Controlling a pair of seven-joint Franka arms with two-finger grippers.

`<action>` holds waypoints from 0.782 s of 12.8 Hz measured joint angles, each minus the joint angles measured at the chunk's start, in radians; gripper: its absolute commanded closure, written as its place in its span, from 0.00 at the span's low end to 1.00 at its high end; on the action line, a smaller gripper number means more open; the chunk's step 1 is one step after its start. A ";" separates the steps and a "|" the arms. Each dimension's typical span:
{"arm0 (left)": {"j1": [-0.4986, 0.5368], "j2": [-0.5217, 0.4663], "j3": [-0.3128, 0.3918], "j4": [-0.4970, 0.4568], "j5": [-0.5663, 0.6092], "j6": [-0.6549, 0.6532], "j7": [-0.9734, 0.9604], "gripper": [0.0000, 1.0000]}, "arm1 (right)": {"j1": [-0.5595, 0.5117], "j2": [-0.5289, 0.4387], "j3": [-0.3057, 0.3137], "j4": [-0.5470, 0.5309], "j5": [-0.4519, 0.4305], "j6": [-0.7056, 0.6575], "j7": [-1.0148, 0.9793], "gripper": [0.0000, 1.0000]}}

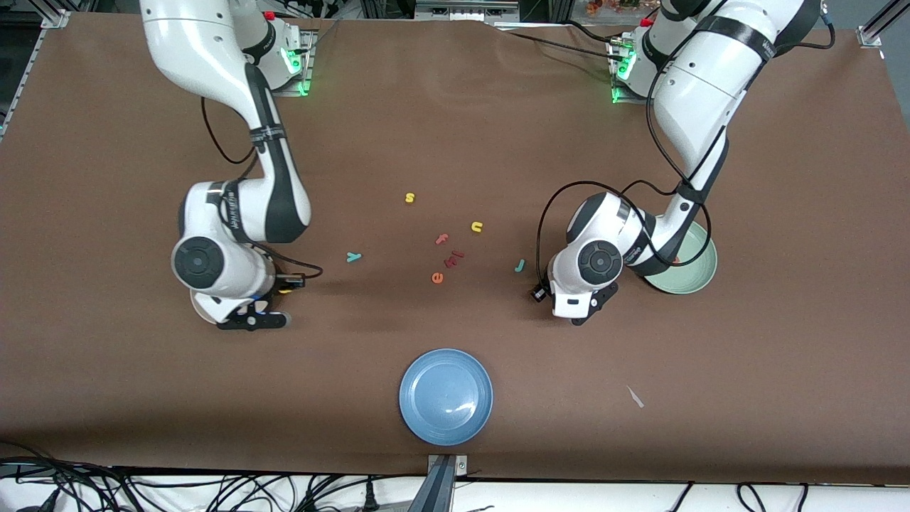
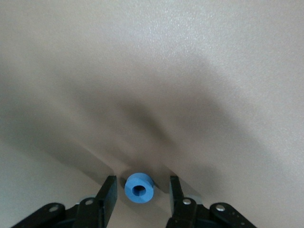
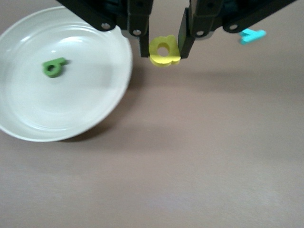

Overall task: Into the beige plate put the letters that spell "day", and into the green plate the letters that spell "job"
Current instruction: 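Carry the yellow letter to the cream plate while the left carries blue o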

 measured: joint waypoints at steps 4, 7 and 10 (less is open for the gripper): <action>0.001 0.000 0.000 0.002 0.000 0.001 0.000 0.92 | -0.002 -0.144 -0.030 -0.275 0.000 0.211 -0.164 0.75; 0.007 -0.003 0.001 0.005 0.000 -0.013 0.048 0.93 | -0.003 -0.193 -0.061 -0.384 0.000 0.302 -0.274 0.70; 0.077 -0.067 0.001 0.035 0.000 -0.210 0.212 0.93 | -0.001 -0.194 -0.063 -0.439 0.000 0.381 -0.319 0.00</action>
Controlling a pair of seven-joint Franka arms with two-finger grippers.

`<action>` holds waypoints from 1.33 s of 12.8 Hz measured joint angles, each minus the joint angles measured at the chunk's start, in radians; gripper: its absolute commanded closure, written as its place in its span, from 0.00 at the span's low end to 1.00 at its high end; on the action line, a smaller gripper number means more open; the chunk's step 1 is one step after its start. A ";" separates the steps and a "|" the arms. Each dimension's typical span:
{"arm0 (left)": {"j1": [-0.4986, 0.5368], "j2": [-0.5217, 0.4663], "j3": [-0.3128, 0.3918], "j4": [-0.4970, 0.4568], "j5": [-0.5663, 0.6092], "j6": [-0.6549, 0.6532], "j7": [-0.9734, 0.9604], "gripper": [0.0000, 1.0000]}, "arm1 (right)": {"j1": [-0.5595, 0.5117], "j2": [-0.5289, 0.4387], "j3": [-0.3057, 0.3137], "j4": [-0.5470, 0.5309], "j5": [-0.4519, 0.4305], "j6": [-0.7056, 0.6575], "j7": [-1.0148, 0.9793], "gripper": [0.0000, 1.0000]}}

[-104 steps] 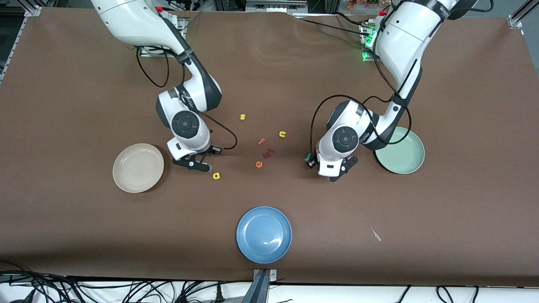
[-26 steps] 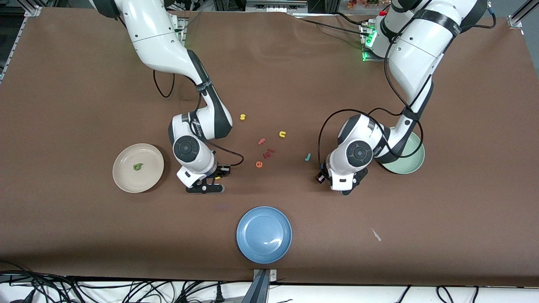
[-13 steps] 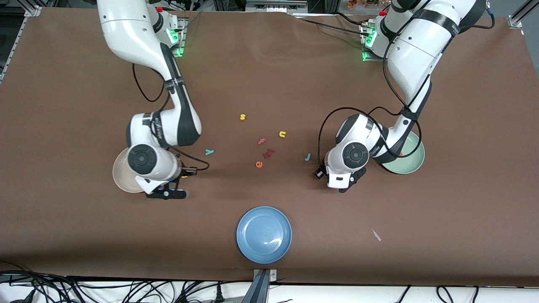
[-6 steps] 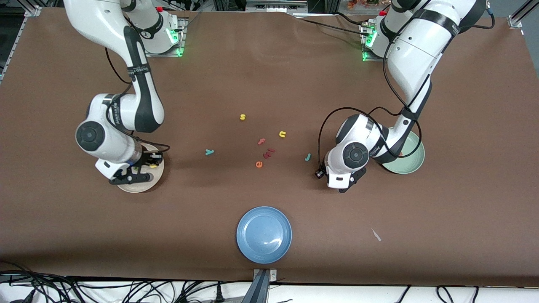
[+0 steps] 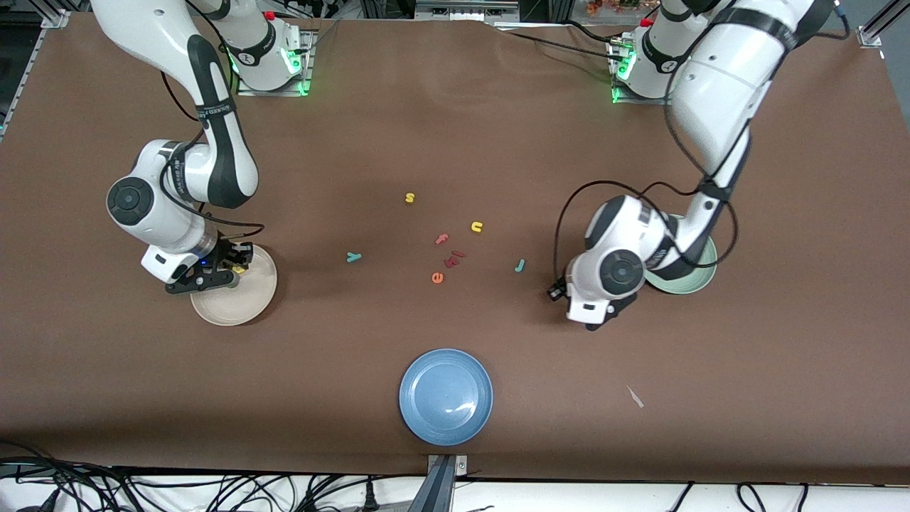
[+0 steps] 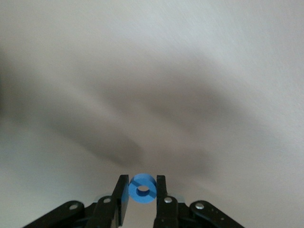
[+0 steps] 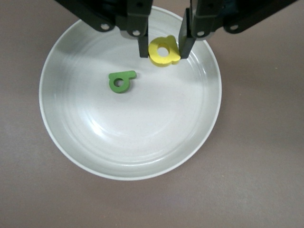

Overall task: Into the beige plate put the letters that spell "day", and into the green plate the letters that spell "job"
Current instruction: 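Release the yellow letter on the plate while the left drops blue o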

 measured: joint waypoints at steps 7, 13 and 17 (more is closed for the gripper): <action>0.236 -0.101 0.003 -0.080 0.037 -0.251 0.411 0.91 | 0.018 -0.008 0.008 0.082 0.005 -0.156 0.175 0.00; 0.332 -0.098 0.003 -0.170 0.073 -0.236 0.535 0.00 | 0.037 -0.020 0.118 0.098 0.010 -0.163 0.603 0.00; 0.333 -0.106 -0.022 -0.139 0.073 -0.225 0.536 0.00 | 0.052 -0.039 0.186 0.147 0.009 -0.216 0.824 0.00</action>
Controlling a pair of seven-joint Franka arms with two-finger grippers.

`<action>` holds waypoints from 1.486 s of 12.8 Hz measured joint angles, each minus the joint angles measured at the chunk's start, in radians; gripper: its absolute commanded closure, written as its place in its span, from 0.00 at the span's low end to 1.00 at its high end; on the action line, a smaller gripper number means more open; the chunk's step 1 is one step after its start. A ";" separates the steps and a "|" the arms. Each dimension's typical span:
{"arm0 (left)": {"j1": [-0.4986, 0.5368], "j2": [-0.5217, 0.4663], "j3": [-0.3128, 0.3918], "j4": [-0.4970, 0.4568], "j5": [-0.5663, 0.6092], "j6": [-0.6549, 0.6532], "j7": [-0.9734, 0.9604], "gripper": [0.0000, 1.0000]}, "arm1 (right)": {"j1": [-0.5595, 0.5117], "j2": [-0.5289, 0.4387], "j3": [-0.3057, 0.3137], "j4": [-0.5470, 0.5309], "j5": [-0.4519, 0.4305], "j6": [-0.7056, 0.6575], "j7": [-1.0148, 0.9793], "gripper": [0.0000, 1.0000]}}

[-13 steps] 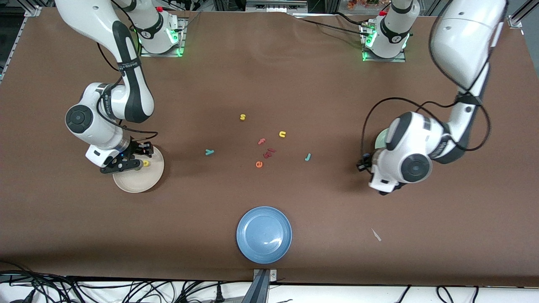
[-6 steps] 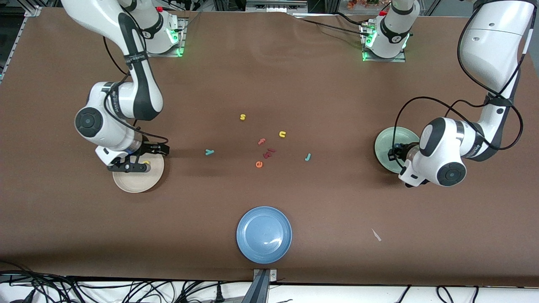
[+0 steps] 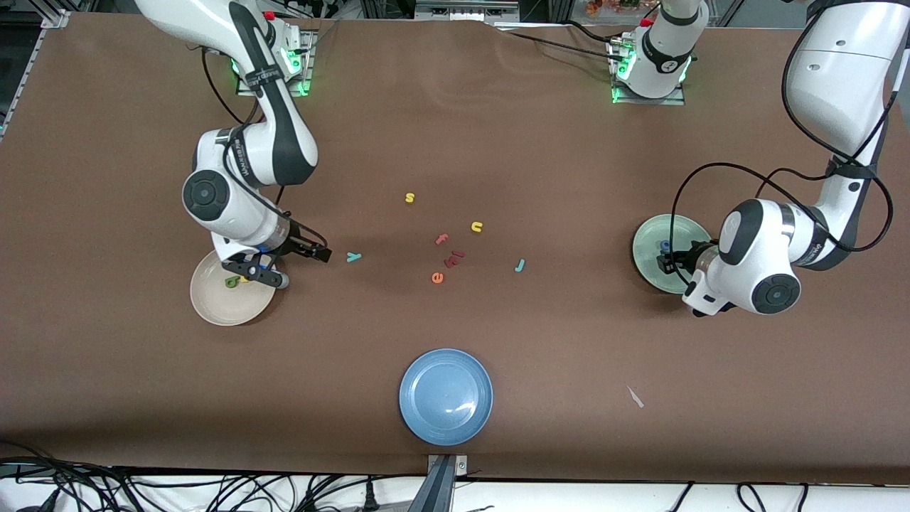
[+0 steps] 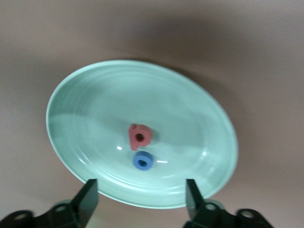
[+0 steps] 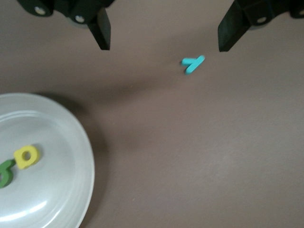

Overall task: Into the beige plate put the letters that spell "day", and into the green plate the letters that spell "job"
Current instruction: 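Release the yellow letter on the plate while the left drops blue o, then grasp the cyan y with the right gripper while the left grasps cyan r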

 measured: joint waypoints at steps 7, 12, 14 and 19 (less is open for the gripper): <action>-0.009 -0.050 -0.220 0.074 -0.017 0.001 -0.213 0.00 | -0.001 -0.042 -0.008 0.101 -0.003 -0.201 0.194 0.00; -0.185 0.007 -0.279 0.127 -0.022 0.119 -0.495 0.02 | 0.006 -0.057 -0.001 0.101 -0.004 -0.198 0.495 0.00; -0.248 0.057 -0.261 0.132 -0.021 0.216 -0.553 0.03 | 0.030 -0.043 0.003 0.098 -0.006 -0.160 0.600 0.00; -0.366 0.129 -0.129 0.148 -0.020 0.327 -0.562 0.03 | 0.128 0.039 0.007 0.094 -0.098 -0.065 0.885 0.00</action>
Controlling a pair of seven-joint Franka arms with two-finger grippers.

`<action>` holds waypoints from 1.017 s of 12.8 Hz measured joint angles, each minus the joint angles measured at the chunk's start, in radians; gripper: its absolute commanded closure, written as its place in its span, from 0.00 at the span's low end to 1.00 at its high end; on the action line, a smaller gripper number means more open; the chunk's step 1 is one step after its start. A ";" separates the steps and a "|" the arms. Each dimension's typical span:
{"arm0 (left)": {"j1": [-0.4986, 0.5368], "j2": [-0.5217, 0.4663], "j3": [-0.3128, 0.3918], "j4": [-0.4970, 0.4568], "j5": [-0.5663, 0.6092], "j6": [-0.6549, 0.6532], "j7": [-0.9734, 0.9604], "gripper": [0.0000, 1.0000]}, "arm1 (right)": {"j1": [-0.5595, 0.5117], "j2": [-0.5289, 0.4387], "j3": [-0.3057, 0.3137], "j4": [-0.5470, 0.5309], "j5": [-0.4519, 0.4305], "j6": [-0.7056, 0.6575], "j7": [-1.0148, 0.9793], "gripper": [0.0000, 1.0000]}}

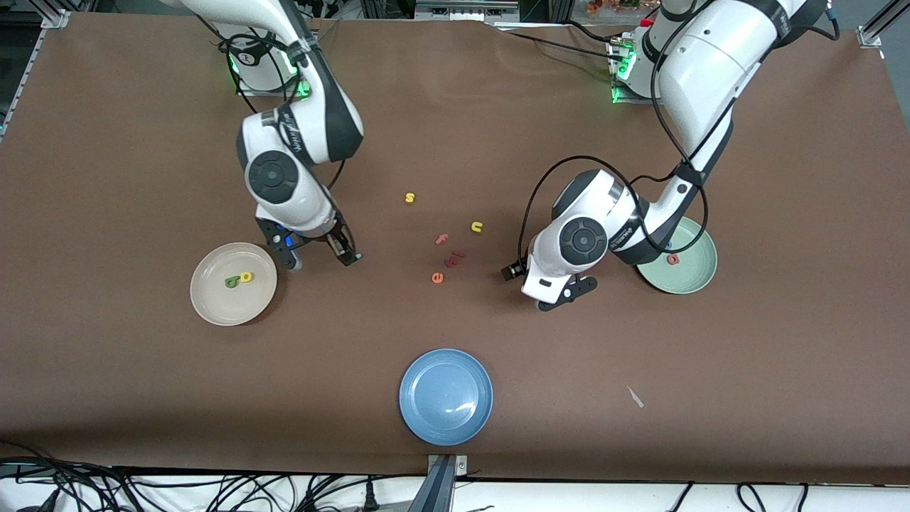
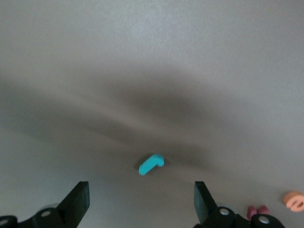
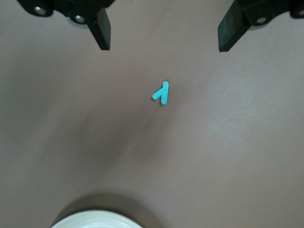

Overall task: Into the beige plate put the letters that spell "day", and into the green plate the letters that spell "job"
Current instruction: 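Grasp the cyan y with the right gripper while the left grasps cyan r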

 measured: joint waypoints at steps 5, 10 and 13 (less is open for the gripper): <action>-0.004 0.033 0.007 0.025 0.049 0.050 0.002 0.02 | -0.005 0.014 -0.013 -0.042 0.000 0.086 0.020 0.00; -0.021 0.036 0.007 0.032 0.050 0.051 0.032 0.01 | -0.005 0.014 -0.013 -0.141 0.027 0.269 0.035 0.00; -0.021 0.036 0.009 0.035 0.050 0.051 0.044 0.02 | -0.005 0.014 -0.003 -0.183 0.027 0.349 0.038 0.00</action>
